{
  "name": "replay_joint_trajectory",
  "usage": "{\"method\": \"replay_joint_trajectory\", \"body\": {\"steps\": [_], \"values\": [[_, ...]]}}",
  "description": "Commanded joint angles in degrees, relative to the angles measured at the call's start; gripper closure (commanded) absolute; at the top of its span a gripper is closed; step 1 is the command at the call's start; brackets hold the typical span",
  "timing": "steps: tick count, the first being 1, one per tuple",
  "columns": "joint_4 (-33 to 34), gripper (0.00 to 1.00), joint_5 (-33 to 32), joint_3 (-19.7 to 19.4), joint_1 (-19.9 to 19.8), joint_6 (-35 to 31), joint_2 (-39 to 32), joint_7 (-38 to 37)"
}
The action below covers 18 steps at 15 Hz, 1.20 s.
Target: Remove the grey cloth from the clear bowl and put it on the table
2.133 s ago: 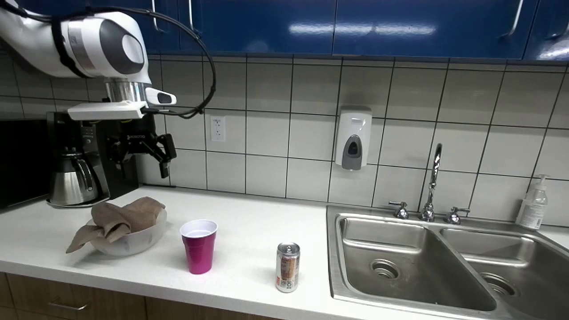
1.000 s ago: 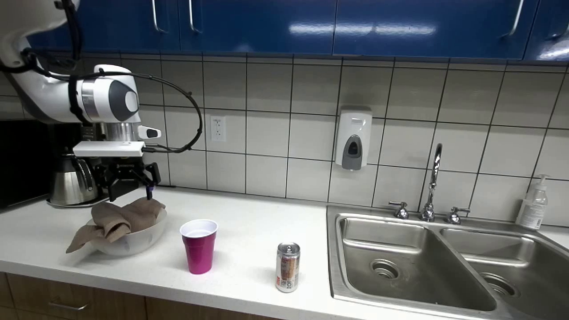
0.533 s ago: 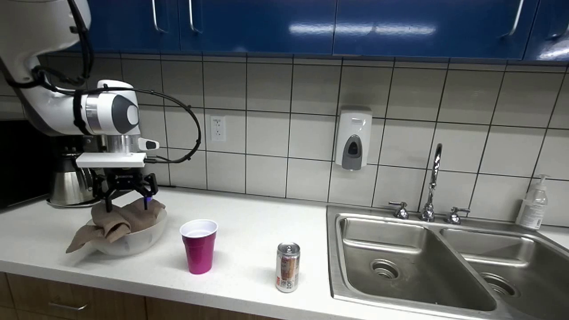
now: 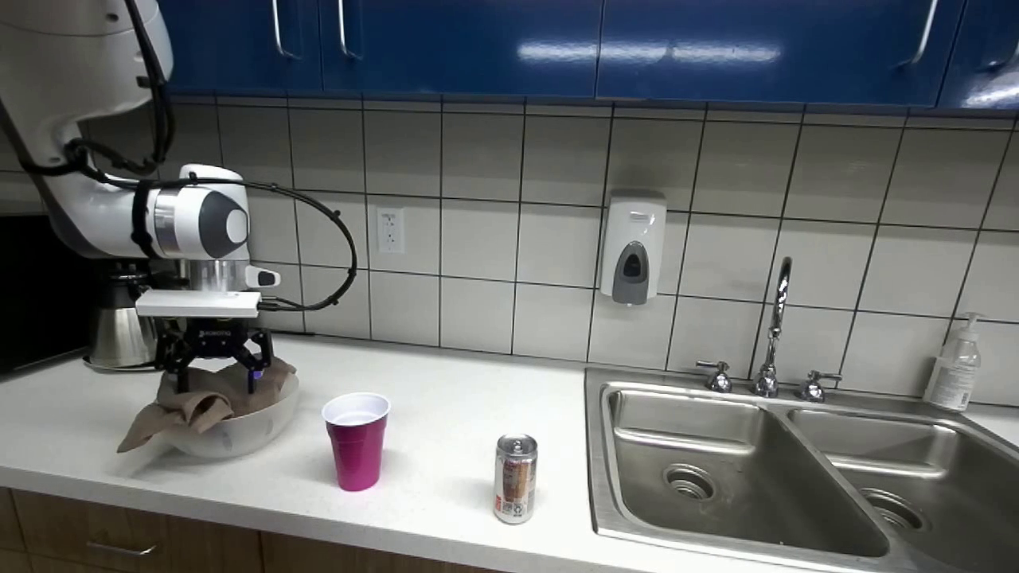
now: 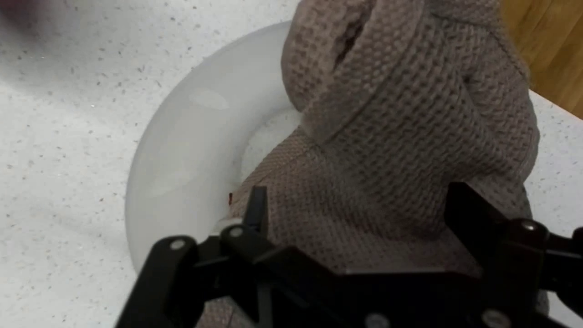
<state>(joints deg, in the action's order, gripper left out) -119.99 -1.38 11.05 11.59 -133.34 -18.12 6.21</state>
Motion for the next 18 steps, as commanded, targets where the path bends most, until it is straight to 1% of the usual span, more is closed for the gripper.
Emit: {"method": "replay_joint_trajectory", "body": {"steps": [1, 17, 18], "values": [[2.2, 0.0, 1.9, 1.1, -0.72, 1.63, -1.63, 2.81], [1.18, 0.0, 5.79, 1.21, -1.82, 1.93, -3.35, 4.47], [1.14, 0.25, 5.93, 1.22, -1.87, 1.89, -3.42, 4.51]]}}
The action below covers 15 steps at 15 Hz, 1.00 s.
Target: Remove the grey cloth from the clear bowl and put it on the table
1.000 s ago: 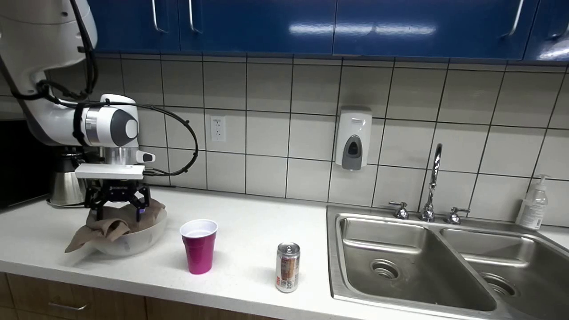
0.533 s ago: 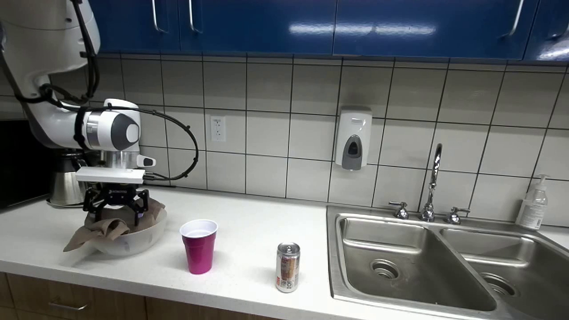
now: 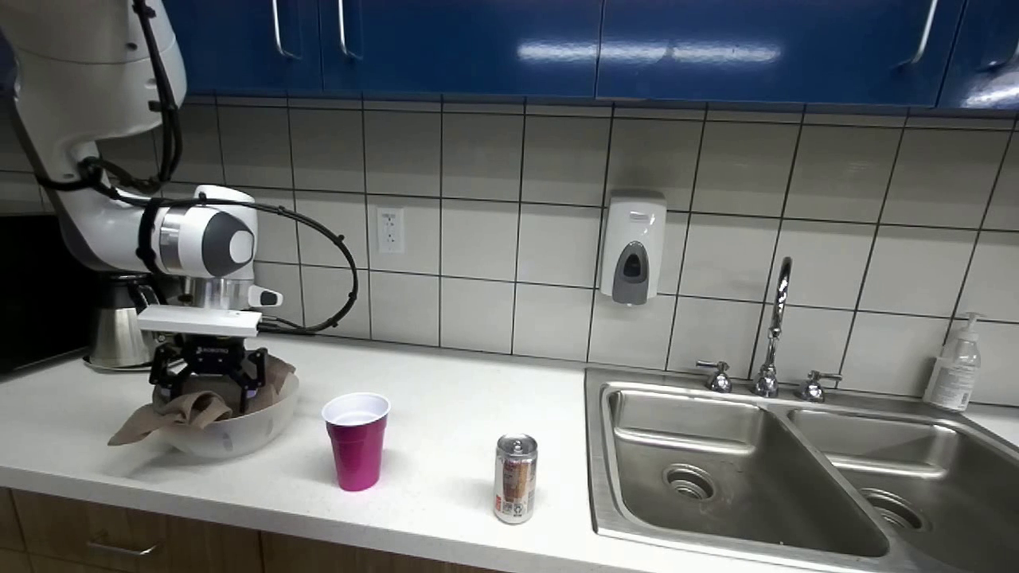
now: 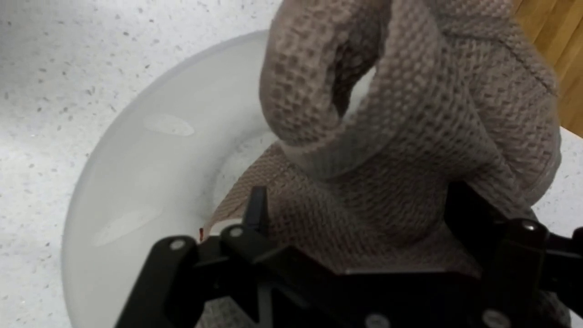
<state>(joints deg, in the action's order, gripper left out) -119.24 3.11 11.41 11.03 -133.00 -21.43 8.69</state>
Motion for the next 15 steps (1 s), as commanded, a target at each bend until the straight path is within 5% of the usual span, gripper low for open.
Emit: {"method": "replay_joint_trajectory", "body": {"steps": [1, 10, 15], "values": [[0.37, 0.26, 1.49, 0.83, -1.36, 1.59, -0.17, 2.05], [0.29, 0.95, 1.85, 0.65, -2.09, 1.51, 0.04, 2.02], [0.14, 0.99, 2.57, 0.5, -2.66, 1.47, 0.24, 1.81]]}}
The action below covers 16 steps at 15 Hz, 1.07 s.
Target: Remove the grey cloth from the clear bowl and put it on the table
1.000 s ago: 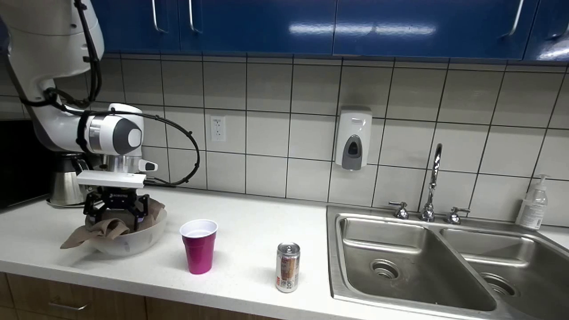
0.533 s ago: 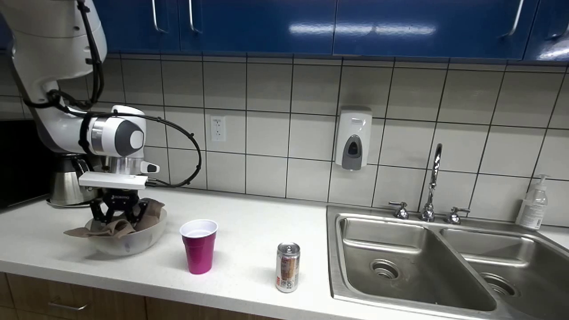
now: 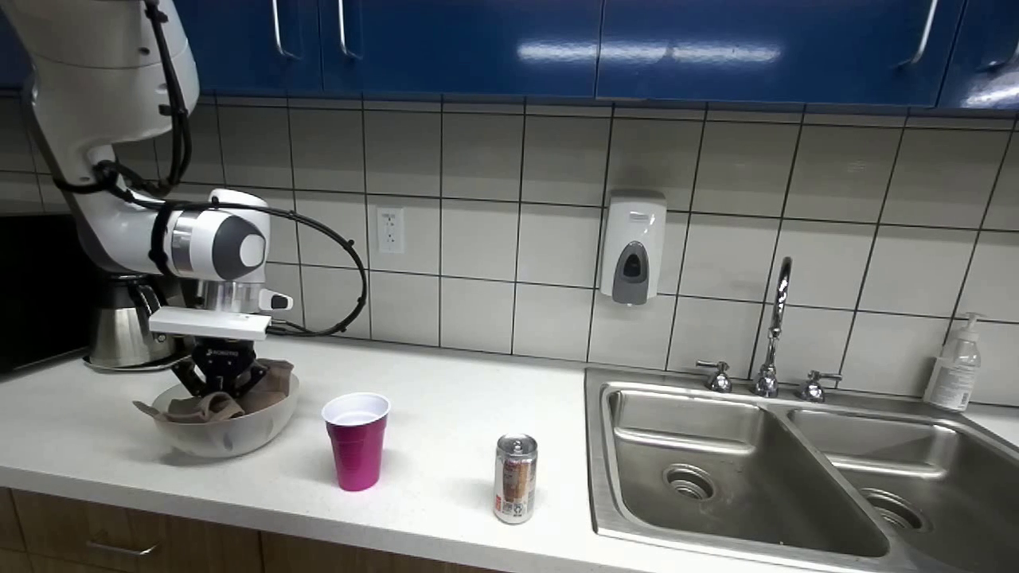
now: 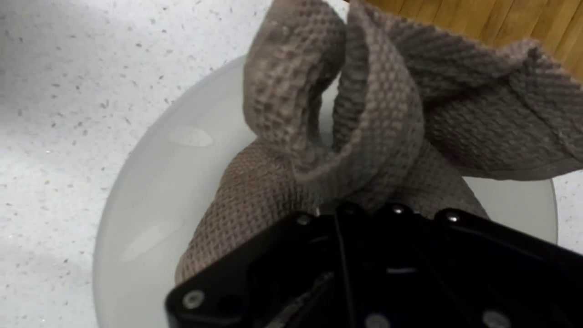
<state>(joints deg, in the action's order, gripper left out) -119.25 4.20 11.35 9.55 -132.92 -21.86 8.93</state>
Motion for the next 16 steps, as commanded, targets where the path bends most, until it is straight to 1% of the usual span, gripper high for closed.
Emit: {"method": "replay_joint_trajectory", "body": {"steps": [1, 4, 16], "values": [[0.12, 0.99, 1.67, 0.53, -1.27, 1.37, 0.69, 1.53], [0.31, 0.99, 1.07, 0.18, -1.16, 1.4, 1.12, 0.89], [-0.37, 0.99, -1.68, -0.73, -0.28, 0.53, 6.93, -0.7]]}}
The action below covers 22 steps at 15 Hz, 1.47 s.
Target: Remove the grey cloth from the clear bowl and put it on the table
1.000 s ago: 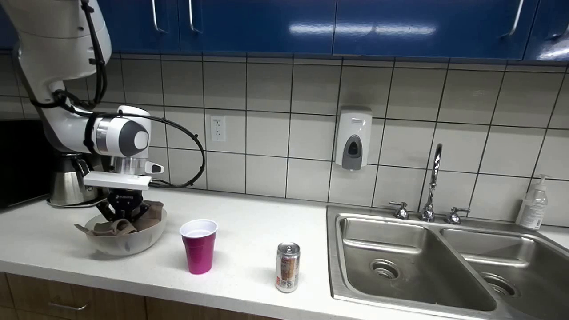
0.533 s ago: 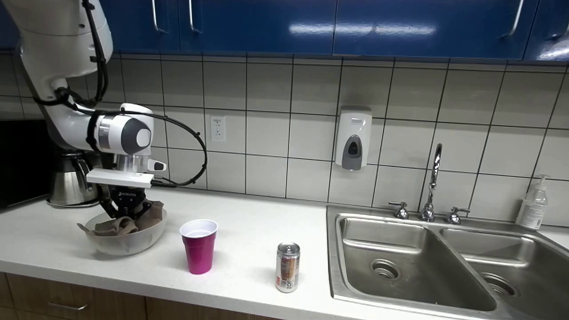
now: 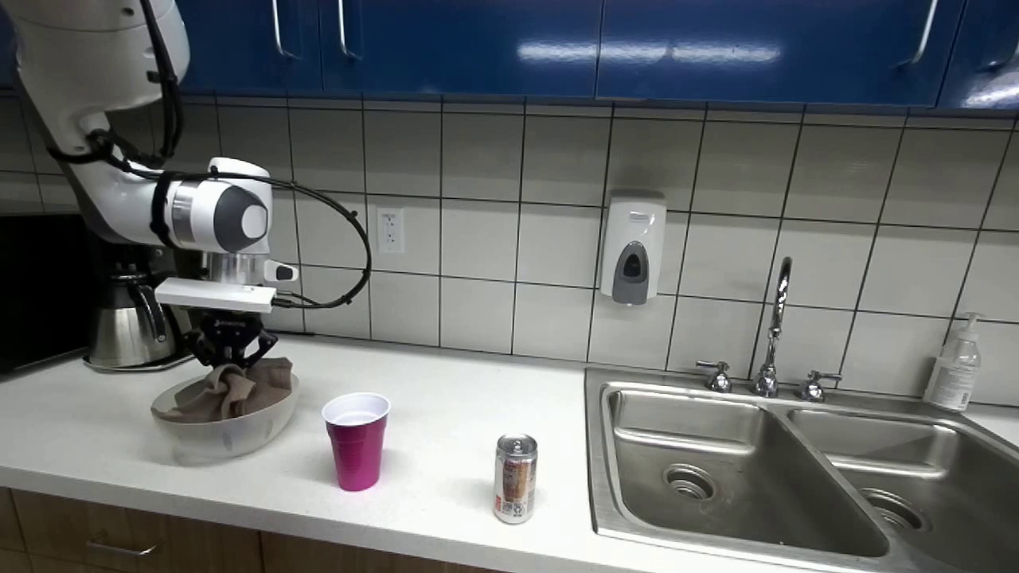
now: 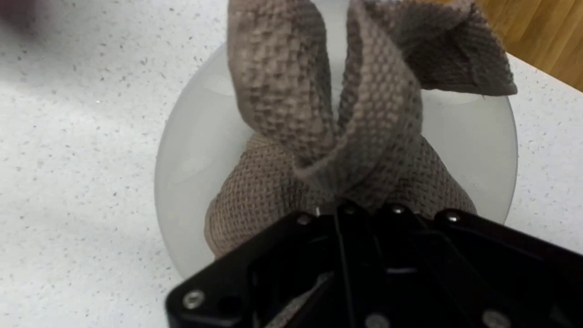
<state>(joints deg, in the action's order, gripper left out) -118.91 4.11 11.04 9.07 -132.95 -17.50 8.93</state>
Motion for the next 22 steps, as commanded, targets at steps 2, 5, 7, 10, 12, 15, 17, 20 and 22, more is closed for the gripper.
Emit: {"method": "replay_joint_trajectory", "body": {"steps": [2, 5, 7, 10, 12, 15, 17, 20, 22], "values": [[-0.91, 0.99, -2.41, -0.61, 0.3, 0.35, 3.68, -0.96], [-1.09, 0.99, -3.85, -0.83, 0.39, -0.06, 5.4, -1.12], [-1.21, 0.99, -4.56, -0.76, 0.53, -0.39, 6.6, -1.13], [-1.36, 0.99, -5.77, -0.65, 0.81, -0.88, 8.33, -1.21], [-1.62, 0.99, -6.8, -0.77, 0.96, -1.28, 9.57, -1.49], [-2.15, 0.99, -8.88, -1.1, 0.91, -1.96, 11.63, -2.53], [-2.68, 0.99, -10.26, -1.52, 0.69, -2.35, 13.04, -3.53], [-3.62, 0.99, -12.45, -2.37, 0.36, -2.7, 14.9, -5.23], [-4.44, 0.99, -14.22, -3.13, 0.08, -2.9, 16.1, -6.78]]}}
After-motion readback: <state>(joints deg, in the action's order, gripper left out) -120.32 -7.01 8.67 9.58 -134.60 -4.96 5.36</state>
